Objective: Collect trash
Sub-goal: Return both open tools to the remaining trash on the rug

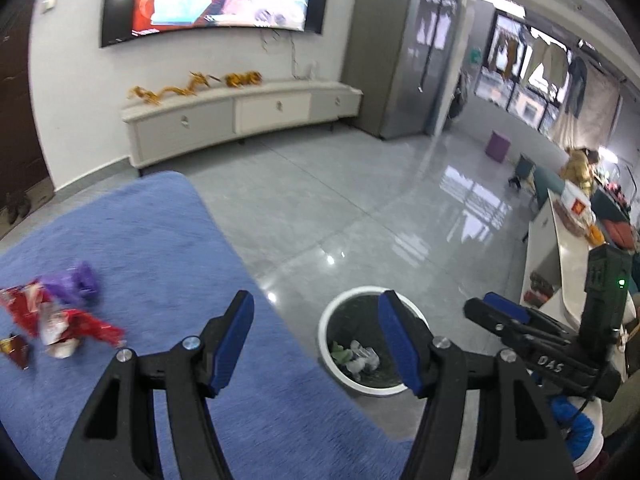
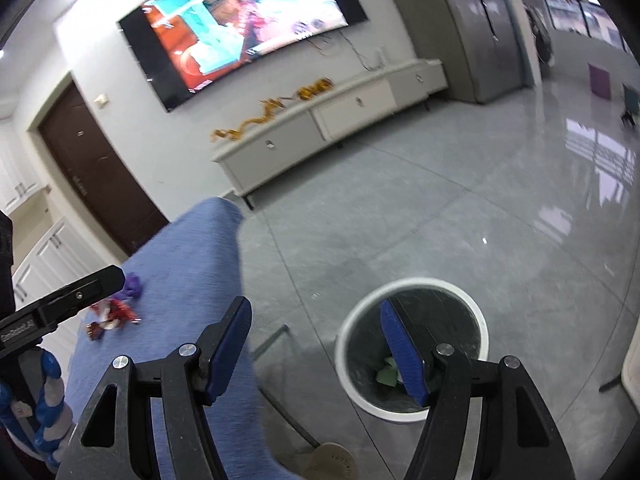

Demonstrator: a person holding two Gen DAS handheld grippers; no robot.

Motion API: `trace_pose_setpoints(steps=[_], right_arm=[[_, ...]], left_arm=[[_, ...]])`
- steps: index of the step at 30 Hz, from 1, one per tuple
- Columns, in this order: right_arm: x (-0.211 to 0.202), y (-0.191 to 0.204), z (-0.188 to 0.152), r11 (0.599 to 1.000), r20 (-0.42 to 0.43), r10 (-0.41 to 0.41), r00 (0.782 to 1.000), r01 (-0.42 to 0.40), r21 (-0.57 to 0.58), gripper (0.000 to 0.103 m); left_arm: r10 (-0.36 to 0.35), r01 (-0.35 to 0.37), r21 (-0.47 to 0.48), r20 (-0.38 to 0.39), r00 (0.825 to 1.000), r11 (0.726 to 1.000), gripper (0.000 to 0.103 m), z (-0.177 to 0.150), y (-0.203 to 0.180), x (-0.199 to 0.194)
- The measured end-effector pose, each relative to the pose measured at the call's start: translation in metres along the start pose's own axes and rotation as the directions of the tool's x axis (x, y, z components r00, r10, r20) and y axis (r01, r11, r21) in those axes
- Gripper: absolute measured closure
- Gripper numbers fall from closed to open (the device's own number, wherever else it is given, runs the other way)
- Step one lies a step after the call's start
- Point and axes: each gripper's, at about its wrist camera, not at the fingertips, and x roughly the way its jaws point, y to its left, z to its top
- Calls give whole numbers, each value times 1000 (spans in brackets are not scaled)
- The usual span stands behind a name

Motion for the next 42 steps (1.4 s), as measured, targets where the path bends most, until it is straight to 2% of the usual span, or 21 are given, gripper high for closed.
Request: trace_pose_setpoints(steps=[5,11,17,20,24,28,32,37,40,42], right_arm=[[-23,34,8,997,50,43,998,-40,-66,38],[-41,72,9,986,82,94,992,-82,-143,38],[-49,109,13,970,100,150,984,-126,-208,38],[-52,125,14,958,103,183,978,-154,-243,38],[-50,140,13,945,91,216,972,-185,-271,38],[-43,150,12,939,75,228,971,-198,-282,38],[-36,161,11,928,51,247,968,-221,-299,38],[-27,165,11,923,28,248,968,-227,-311,38],[-22,162,9,923,11,244,970,-229,-308,38],[-11,165,8,923,-13,239,971,-232,-306,38]], left_arm=[[38,-34,-57,77,996,998,40,-2,34,-49],[147,-125,-130,178,973,984,40,-7,87,-114],[247,-191,-227,255,935,955,40,-10,141,-176],[302,-226,-261,302,904,938,40,-8,159,-207],[359,-261,-304,332,872,916,40,-12,179,-235],[401,-280,-356,331,854,891,40,-22,202,-246],[441,-302,-411,302,845,860,40,-36,229,-246],[516,-351,-494,247,820,795,40,-59,268,-249],[538,-354,-556,207,817,752,40,-74,293,-246],[540,-345,-593,184,821,727,40,-83,306,-242]])
